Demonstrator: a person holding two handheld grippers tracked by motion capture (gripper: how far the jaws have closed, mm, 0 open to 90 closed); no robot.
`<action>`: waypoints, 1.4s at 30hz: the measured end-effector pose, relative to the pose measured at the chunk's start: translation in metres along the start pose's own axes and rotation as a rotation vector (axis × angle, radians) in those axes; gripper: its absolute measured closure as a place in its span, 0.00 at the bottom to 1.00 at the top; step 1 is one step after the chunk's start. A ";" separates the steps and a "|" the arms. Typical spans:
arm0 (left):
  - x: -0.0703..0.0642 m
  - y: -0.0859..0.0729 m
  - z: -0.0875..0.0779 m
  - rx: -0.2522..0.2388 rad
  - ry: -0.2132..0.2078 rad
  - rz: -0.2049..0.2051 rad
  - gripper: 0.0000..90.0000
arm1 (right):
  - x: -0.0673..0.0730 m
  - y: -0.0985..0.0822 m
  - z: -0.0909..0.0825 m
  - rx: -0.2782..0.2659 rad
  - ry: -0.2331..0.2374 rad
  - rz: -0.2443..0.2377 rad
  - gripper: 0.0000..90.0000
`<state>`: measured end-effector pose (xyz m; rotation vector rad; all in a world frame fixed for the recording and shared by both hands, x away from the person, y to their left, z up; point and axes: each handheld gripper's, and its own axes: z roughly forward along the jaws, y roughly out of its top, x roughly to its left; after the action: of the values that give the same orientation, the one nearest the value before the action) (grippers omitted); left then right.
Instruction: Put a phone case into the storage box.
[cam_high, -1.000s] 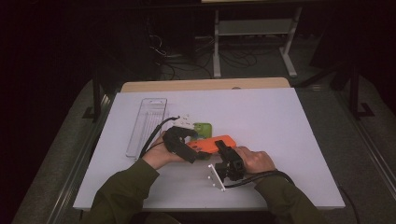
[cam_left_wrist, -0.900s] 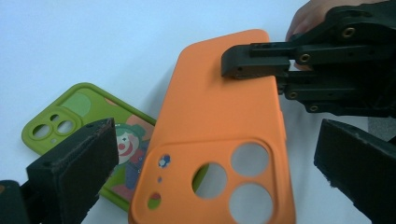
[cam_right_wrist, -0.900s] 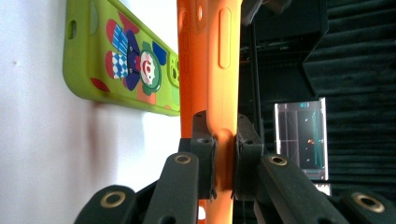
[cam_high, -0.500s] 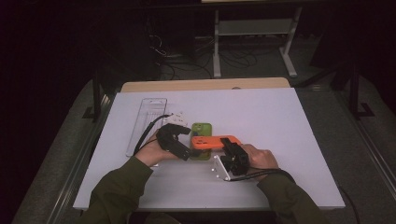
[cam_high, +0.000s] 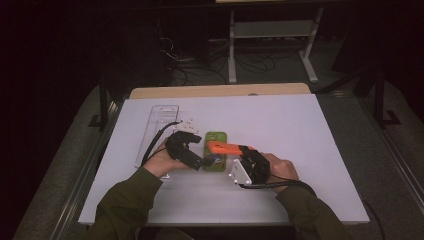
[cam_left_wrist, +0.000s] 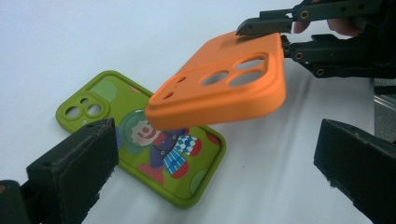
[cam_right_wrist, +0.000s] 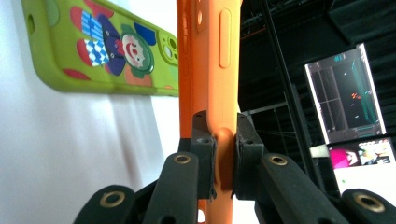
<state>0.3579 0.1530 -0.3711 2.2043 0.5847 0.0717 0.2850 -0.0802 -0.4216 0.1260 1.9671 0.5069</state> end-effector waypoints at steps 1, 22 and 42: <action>0.001 0.000 0.000 0.002 0.003 0.005 0.00 | 0.000 0.000 0.000 0.001 0.005 0.031 0.90; 0.002 0.000 0.000 0.000 0.009 0.004 0.00 | -0.020 -0.007 0.003 0.023 0.113 0.338 0.90; 0.001 0.000 0.000 -0.007 0.008 -0.013 0.00 | -0.036 -0.020 0.007 0.007 0.262 0.728 0.90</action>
<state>0.3585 0.1531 -0.3716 2.1938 0.6028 0.0755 0.3097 -0.1070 -0.4020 0.8354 2.1454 1.0231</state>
